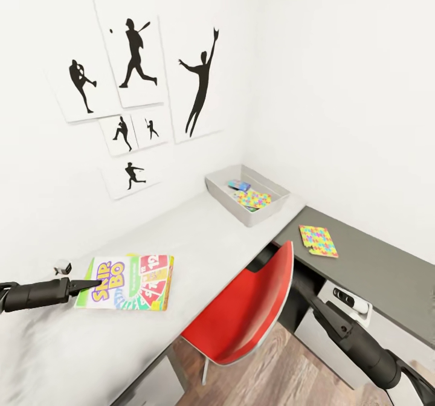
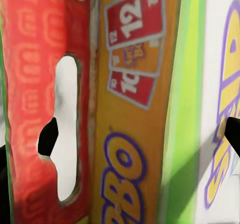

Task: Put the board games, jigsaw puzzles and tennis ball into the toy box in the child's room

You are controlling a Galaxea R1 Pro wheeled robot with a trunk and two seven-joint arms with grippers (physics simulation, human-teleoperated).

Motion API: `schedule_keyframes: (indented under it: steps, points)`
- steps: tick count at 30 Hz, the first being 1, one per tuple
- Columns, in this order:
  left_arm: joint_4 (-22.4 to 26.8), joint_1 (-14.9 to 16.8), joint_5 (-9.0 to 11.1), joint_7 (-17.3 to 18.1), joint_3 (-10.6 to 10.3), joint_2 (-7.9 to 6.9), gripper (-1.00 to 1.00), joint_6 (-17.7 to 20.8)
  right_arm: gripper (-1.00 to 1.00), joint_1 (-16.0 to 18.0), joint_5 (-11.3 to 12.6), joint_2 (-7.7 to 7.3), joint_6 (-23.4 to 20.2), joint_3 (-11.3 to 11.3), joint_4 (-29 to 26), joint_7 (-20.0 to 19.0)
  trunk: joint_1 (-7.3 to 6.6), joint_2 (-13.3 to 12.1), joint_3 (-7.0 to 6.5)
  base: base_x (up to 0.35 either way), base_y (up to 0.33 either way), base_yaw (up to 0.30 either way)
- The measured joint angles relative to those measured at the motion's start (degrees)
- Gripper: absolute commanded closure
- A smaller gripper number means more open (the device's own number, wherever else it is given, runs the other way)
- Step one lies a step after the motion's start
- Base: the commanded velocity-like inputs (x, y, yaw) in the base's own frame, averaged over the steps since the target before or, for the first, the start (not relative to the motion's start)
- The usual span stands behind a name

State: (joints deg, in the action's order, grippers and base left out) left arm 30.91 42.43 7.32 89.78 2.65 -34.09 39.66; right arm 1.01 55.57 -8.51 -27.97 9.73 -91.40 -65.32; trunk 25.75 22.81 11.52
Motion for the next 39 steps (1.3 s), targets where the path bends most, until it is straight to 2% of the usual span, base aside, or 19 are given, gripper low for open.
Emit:
schedule_keyframes:
  steps: [39]
  points:
    - [0.01,0.00,-0.02,0.00,-0.03,0.00,1.00,-0.09,-1.00,0.00,-0.02,0.13,0.02,-0.05,0.00,-0.03,0.00,0.00,-3.22,0.000,0.000,-0.164]
